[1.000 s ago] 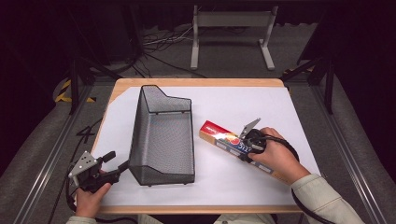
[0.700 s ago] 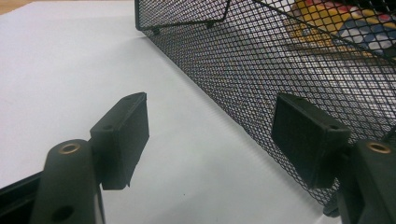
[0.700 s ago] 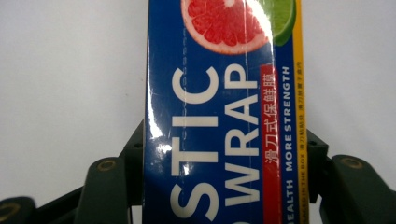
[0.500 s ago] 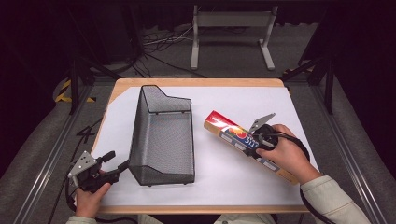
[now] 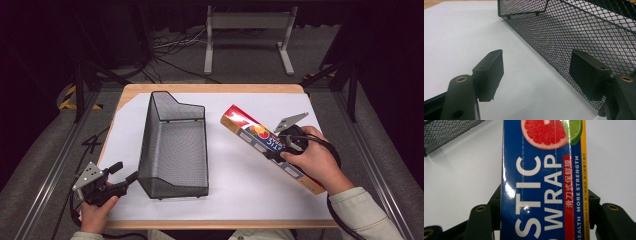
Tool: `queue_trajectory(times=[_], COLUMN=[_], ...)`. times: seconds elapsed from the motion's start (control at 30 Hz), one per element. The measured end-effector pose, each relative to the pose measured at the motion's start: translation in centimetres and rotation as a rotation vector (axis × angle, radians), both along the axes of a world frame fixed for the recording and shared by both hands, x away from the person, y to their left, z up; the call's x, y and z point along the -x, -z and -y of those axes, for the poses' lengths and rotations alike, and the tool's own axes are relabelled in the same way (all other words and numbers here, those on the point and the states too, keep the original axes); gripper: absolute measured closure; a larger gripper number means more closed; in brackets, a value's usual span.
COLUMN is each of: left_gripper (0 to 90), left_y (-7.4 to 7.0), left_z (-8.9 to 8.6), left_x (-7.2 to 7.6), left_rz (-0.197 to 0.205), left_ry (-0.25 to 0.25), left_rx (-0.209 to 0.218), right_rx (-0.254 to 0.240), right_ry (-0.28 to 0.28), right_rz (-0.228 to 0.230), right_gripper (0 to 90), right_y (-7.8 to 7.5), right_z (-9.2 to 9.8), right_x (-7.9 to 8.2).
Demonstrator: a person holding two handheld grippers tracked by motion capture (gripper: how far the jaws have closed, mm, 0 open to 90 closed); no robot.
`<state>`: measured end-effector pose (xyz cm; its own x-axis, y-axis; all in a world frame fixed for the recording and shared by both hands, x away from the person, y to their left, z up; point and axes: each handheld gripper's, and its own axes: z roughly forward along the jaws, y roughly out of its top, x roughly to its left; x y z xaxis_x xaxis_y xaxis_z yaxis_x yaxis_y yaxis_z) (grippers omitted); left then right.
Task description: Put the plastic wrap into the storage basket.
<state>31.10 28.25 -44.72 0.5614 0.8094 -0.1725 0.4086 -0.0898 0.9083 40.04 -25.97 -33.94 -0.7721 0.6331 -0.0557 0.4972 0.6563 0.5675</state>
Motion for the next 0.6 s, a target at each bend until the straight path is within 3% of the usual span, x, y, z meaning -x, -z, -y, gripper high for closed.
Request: queue_trajectory(times=[0.27, 0.43, 0.6], left_gripper=[28.3, 28.3, 28.2], left_y=[-0.2, -0.3, -0.3], left_z=[0.1, 0.1, 0.1], left_x=[0.1, 0.1, 0.2], left_rz=[0.013, 0.018, 0.020], left_ry=[0.003, 0.004, 0.004], left_rx=[-0.001, -0.010, -0.008], right_rx=[-0.043, -0.057, -0.077], right_ry=[0.020, 0.037, 0.087], right_rz=[0.017, 0.010, -0.014], right_gripper=[40.5, 40.6, 40.6], right_y=[-1.6, -2.5, -3.1], right_z=[-0.2, -0.6, -1.5], right_x=[0.2, 0.3, 0.2])
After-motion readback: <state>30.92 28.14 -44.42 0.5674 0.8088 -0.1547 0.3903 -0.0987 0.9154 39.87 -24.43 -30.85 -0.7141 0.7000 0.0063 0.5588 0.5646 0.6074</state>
